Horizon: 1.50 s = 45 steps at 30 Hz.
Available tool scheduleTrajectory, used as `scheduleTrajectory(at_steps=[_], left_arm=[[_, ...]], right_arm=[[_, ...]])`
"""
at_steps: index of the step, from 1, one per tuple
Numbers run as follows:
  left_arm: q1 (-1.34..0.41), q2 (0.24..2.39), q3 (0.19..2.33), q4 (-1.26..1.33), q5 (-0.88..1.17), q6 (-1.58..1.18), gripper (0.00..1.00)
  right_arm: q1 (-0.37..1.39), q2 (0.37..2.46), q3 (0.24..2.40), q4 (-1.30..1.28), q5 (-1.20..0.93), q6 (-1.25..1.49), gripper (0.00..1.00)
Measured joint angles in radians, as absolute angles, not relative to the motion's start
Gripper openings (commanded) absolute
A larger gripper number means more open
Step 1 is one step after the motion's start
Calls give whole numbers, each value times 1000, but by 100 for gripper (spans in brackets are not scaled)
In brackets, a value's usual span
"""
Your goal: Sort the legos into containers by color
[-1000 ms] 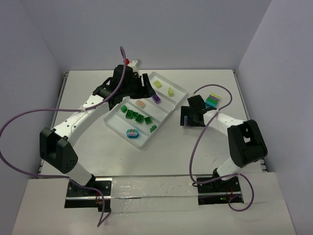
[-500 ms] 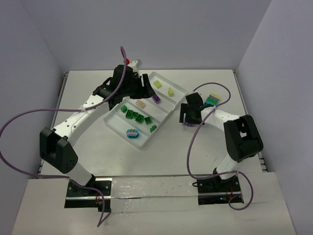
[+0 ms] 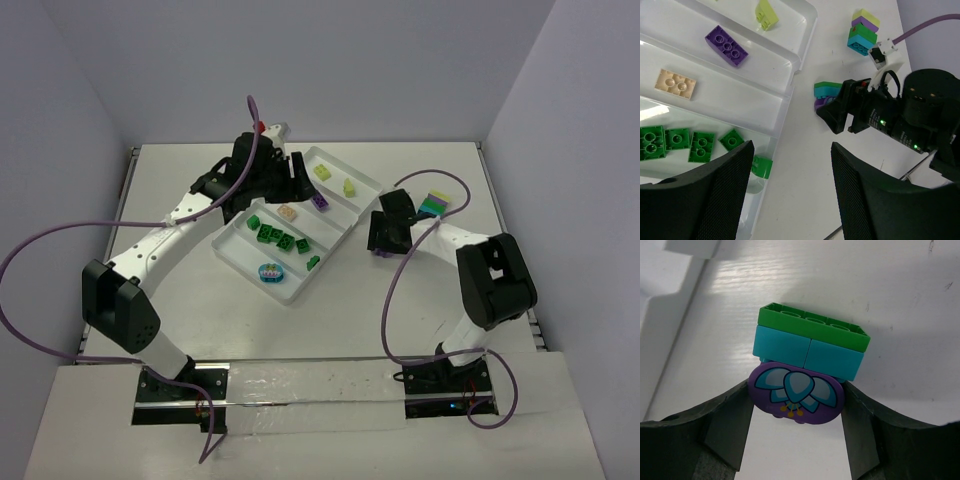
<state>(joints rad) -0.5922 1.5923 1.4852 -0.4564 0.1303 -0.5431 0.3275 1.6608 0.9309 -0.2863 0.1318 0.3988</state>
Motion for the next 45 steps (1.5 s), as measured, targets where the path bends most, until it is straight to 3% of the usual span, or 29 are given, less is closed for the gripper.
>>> scheduleTrajectory(at_steps=[6, 14, 25, 35, 45], left_arm=[[-588, 1677, 1547, -490, 165, -576, 71], [-586, 1849, 1570, -419, 413, -641, 73], [-586, 1879, 1528, -153, 681, -818, 73], [-621, 2013, 1549, -150, 725, -858, 73], [-637, 2020, 1549, -154, 770, -861, 60]], right_arm=[[331, 1457, 891, -288, 28, 386, 27], [343, 1223, 833, -219, -182, 351, 28], [360, 1153, 770, -211, -293, 285, 28], [364, 1145, 770, -223, -335, 260, 29], [368, 1145, 770, -238, -342, 245, 30]])
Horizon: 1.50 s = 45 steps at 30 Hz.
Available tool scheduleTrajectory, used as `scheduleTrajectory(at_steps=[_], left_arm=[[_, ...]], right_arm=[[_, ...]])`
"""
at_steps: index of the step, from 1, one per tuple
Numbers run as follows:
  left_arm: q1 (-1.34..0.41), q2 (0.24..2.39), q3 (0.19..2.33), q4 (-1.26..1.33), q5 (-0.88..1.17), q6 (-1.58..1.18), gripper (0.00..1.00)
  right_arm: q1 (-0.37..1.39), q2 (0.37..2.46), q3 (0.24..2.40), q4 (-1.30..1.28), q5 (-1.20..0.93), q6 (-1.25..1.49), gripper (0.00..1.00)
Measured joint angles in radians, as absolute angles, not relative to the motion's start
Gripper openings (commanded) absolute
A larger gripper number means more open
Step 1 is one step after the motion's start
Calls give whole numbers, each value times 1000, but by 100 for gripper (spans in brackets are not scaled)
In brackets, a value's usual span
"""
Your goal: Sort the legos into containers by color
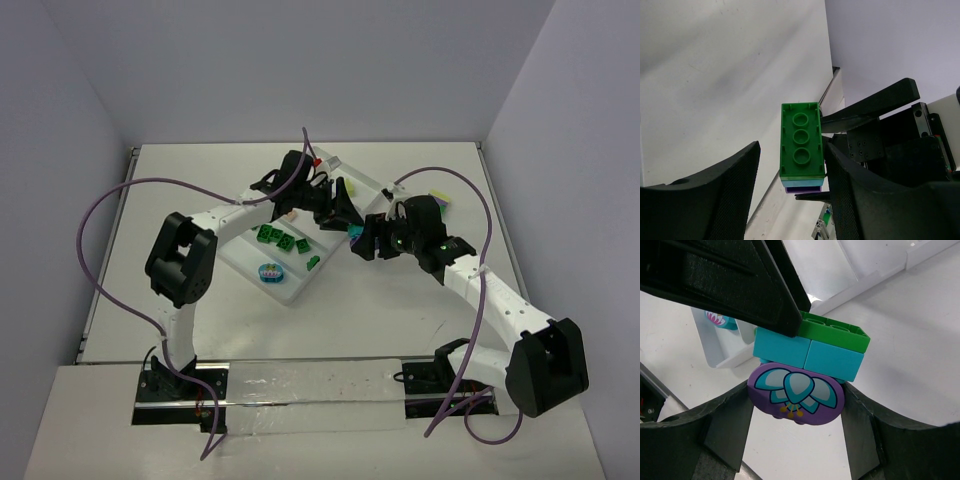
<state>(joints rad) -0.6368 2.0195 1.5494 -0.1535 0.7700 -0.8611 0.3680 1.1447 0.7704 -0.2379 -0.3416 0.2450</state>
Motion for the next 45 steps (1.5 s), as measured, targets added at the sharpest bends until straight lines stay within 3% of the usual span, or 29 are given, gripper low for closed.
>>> scheduleTrajectory(at_steps=[9, 11, 12, 15, 16, 29, 45], left_arm=[[-643, 2026, 1549, -155, 809, -856, 52], [-644, 2026, 1549, -155, 817, -854, 38], [-645, 2026, 1549, -155, 819, -851, 23], [-645, 2027, 1549, -156, 818, -852, 2], [-646, 2027, 1549, -156, 816, -850, 0], [-631, 2015, 1531, -158, 797, -868, 0], [-438, 1759, 1300, -12, 611, -1007, 0]], right_arm=[[369, 1159, 771, -238, -348, 244, 30], [369, 1165, 772, -238, -348, 244, 30], [369, 1168, 772, -238, -349, 244, 30], [369, 1170, 772, -239, -346, 240, 29], [371, 1171, 772, -239, -344, 240, 29], [378, 1177, 774, -230, -320, 234, 22], [390, 1207, 784, -233, -224, 241, 22]])
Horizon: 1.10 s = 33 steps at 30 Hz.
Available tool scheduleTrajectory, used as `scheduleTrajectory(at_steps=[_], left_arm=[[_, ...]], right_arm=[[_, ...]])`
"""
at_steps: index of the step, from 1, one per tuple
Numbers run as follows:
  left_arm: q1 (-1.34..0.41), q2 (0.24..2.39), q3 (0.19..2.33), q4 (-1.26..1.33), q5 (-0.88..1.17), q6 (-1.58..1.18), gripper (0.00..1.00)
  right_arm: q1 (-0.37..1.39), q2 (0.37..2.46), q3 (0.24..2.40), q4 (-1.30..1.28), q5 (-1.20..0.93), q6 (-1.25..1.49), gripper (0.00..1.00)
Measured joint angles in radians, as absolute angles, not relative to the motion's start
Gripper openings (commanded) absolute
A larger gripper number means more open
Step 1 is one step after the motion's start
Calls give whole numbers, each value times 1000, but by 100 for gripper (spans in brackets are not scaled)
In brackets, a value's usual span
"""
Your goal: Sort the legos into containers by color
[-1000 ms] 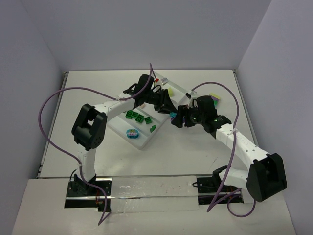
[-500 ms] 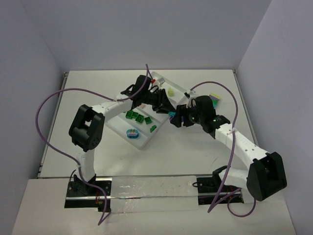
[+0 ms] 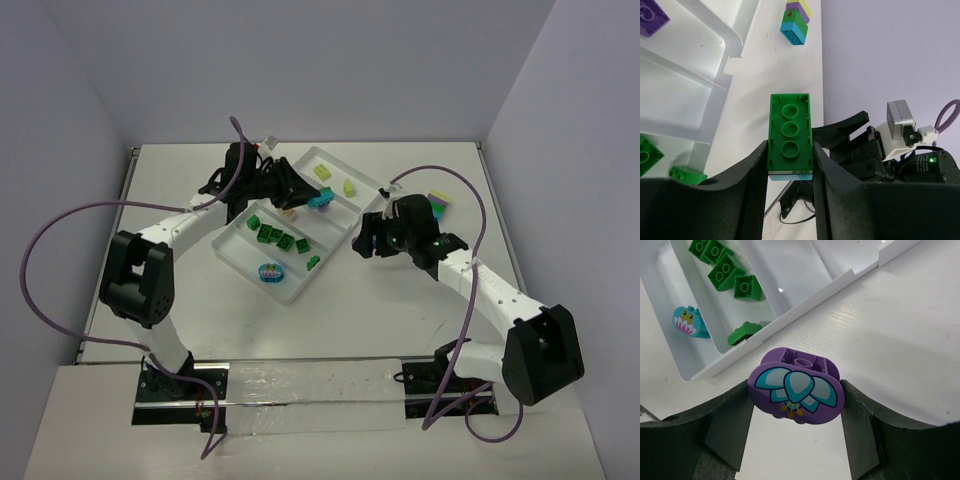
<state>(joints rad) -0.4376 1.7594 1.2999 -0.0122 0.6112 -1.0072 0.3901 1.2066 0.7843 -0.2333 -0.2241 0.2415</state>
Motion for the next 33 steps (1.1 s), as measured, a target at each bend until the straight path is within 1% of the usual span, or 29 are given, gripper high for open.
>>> scheduleTrajectory(at_steps=[6, 9, 13, 21, 28, 33], left_arm=[[-402, 1703, 1261, -41, 596, -989, 0], [-366, 1653, 1258, -131, 536, -939, 0], [-327, 1569, 1258, -234, 448, -878, 0], [-228, 1387, 1218, -328, 325, -825, 0], [-217, 1367, 1199, -345, 309, -816, 0], [-217, 1367, 1177, -364, 309, -810, 0]], right_arm=[[395, 1292, 863, -226, -192, 297, 21], [411, 1393, 957, -215, -169, 334, 23], [442, 1556, 1085, -195, -141, 363, 24], [475, 1776, 1248, -210, -87, 389, 27], [476, 1898, 1369, -232, -30, 410, 28], [476, 1916, 1377, -233, -15, 423, 29]])
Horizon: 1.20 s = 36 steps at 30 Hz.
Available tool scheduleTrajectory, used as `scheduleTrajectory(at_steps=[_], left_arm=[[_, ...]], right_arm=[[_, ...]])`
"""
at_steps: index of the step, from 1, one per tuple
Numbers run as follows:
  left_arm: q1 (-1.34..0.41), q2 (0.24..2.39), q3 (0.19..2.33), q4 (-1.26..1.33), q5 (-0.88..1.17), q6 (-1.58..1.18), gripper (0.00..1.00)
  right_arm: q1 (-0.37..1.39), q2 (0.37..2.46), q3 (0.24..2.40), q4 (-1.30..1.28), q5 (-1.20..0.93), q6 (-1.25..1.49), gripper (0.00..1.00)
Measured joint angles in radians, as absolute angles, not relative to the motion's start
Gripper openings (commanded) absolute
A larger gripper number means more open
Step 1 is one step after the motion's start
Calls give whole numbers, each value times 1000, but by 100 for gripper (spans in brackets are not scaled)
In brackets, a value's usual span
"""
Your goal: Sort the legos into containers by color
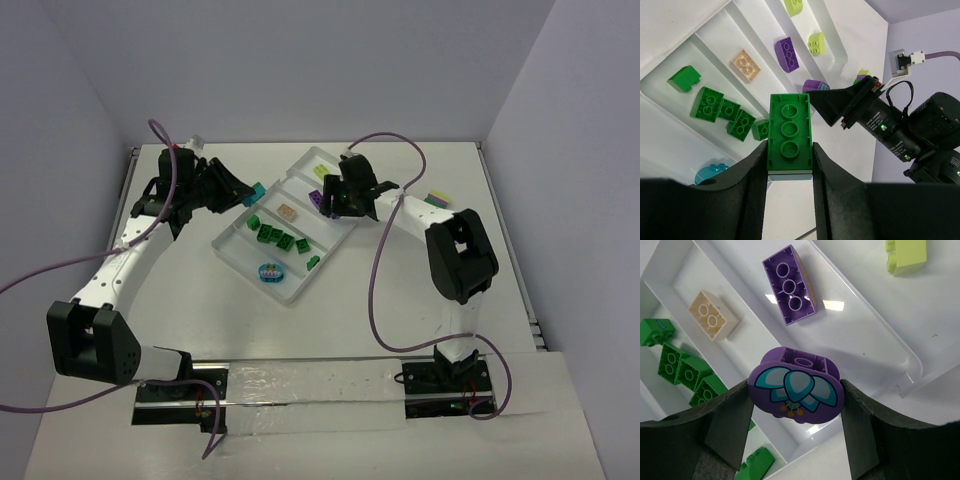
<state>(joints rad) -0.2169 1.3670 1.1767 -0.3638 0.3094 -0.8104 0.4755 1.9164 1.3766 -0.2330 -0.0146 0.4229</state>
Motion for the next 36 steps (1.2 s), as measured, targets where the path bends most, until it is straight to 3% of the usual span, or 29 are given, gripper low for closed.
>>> scheduleTrajectory(at_steps=[4, 6, 11, 14, 20, 27, 36], left_arm=[[-217, 1367, 1175, -366, 310, -807, 0], [-217, 1367, 1175, -366, 310, -807, 0], [-217, 1367, 1175, -366, 310, -807, 0], [-217, 1367, 1175, -367, 311, -806, 0], [-217, 1367, 1175, -372, 311, -802, 0], [-217, 1367, 1175, -376, 320, -796, 0], [-217, 1395, 1174, -345, 514, -736, 0]], right_arm=[[478, 1915, 1375, -230, -5, 427, 30], [479, 1915, 1374, -232, 8, 428, 37], [480, 1934, 1413, -275, 67, 446, 75], [480, 1958, 1437, -276, 102, 467, 90], [480, 1967, 1439, -278, 139, 495, 94], [480, 1909, 1405, -273, 138, 497, 91], [484, 1510, 1168, -125, -164, 412, 87]])
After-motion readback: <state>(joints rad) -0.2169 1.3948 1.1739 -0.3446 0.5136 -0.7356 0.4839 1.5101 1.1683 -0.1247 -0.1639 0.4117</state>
